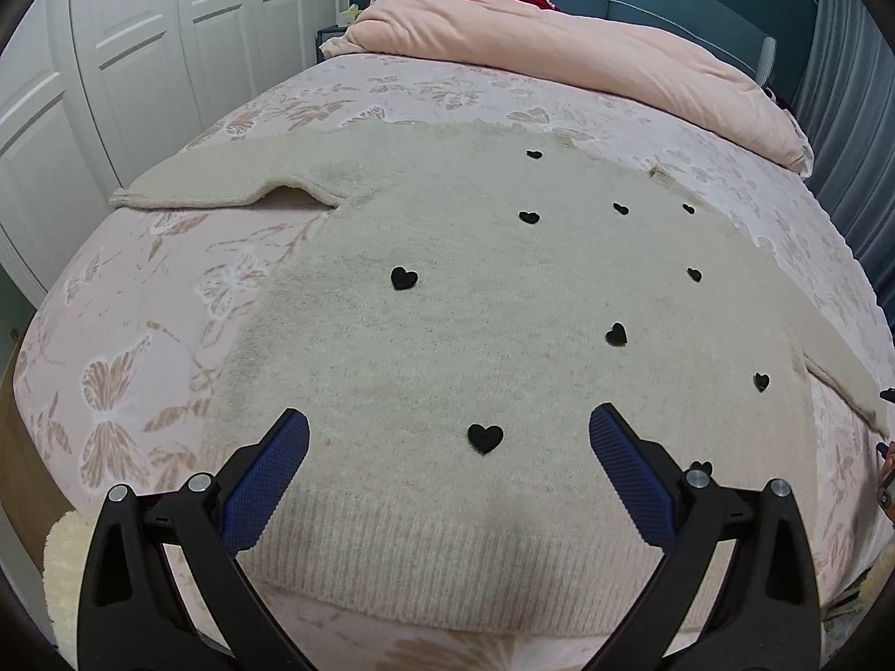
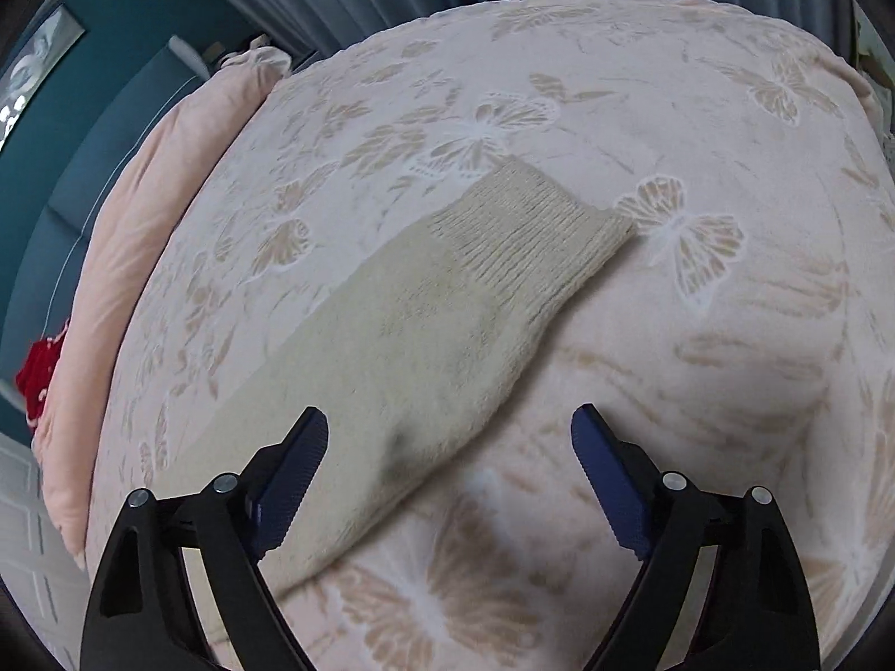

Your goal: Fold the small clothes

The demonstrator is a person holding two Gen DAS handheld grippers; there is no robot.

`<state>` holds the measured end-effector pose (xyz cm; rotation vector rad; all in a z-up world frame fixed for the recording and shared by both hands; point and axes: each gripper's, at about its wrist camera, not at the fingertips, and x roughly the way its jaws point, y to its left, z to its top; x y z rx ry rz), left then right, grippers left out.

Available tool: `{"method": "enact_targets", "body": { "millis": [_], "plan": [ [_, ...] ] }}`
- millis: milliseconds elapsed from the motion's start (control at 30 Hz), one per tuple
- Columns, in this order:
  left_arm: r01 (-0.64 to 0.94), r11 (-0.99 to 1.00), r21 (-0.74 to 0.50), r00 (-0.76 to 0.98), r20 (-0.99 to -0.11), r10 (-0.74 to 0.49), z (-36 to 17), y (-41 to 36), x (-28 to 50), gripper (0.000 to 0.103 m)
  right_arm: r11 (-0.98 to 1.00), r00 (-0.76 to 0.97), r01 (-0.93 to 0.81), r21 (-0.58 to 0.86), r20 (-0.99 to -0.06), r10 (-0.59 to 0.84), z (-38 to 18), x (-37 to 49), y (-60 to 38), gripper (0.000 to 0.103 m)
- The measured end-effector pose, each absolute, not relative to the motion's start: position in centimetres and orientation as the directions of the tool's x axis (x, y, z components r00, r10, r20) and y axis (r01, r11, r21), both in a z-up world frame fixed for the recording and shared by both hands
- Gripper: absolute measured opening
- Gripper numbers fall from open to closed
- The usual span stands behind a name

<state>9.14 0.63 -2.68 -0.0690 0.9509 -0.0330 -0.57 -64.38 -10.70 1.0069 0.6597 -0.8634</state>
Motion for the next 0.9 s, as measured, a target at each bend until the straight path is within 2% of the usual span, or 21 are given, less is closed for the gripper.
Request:
{"method": "enact_targets", "body": {
  "millis": [33,100,133,167,200,233,333,400,467,600,700,767,833,900],
  "plan": [
    [0.004,0.998,-0.069,0.576,-0.815,-0.058,-2.8,0.3,9.4,0.098,0.263,0.512,0.855,0.446,-0.805,-0.300,-11.1,-0.3,-64.7,0.074],
    [0.018,0.998,-0.060,0.572,-0.818,-0.059,-3.1,-0.3,9.8,0.098,0.277,0.491,0.866,0.416,-0.812,-0.314,-11.2,0.8,-64.9,0.066],
    [0.022,0.998,-0.054,0.571,-0.819,-0.057,-3.2,-0.6,10.0,0.098,0.302,0.481,0.869,0.392,-0.814,-0.325,-11.0,1.5,-64.7,0.054],
    [0.026,0.998,-0.049,0.571,-0.819,-0.055,-3.3,-0.7,10.1,0.098,0.333,0.467,0.871,0.361,-0.821,-0.330,-10.8,2.3,-64.6,0.033],
    [0.030,0.998,-0.046,0.570,-0.820,-0.055,-3.4,-0.9,10.2,0.098,0.365,0.455,0.870,0.333,-0.826,-0.332,-10.6,3.3,-64.6,0.019],
    [0.031,0.999,-0.044,0.569,-0.821,-0.054,-3.5,-1.0,10.2,0.098,0.396,0.458,0.861,0.320,-0.826,-0.329,-10.2,4.2,-64.3,0.010],
    [0.033,0.998,-0.045,0.569,-0.821,-0.056,-3.7,-1.1,10.2,0.098,0.488,0.576,0.785,0.382,-0.741,-0.346,-6.4,6.5,-62.1,0.009],
    [0.029,0.998,-0.054,0.572,-0.818,-0.061,-3.7,-1.0,10.4,0.098,0.566,0.679,0.694,0.446,-0.666,-0.308,-2.8,8.9,-59.5,0.009],
    [0.020,0.997,-0.075,0.577,-0.814,-0.073,-3.6,-0.6,10.6,0.098,0.658,0.781,0.562,0.501,-0.583,-0.224,1.0,12.1,-55.5,0.009],
    [-0.008,0.991,-0.137,0.595,-0.797,-0.105,-2.8,0.4,11.6,0.098,0.824,0.880,0.261,0.503,-0.474,0.011,6.3,18.8,-44.0,0.010],
    [-0.021,0.974,-0.227,0.602,-0.780,-0.169,-2.1,1.5,13.2,0.098,0.853,0.854,0.065,0.518,-0.472,0.221,5.3,22.8,-35.2,0.016],
    [-0.028,0.949,-0.313,0.599,-0.766,-0.234,-1.9,2.2,14.9,0.098,0.873,0.798,-0.018,0.488,-0.519,0.307,2.8,24.3,-30.2,0.023],
    [-0.045,0.913,-0.405,0.583,-0.753,-0.306,-2.1,2.8,17.3,0.098,0.894,0.758,-0.049,0.445,-0.567,0.324,0.2,24.2,-27.1,0.024],
    [-0.070,0.875,-0.478,0.563,-0.744,-0.361,-2.7,2.9,20.1,0.098,0.902,0.734,-0.018,0.431,-0.607,0.305,-2.2,22.8,-26.5,0.031]
  ]
}}
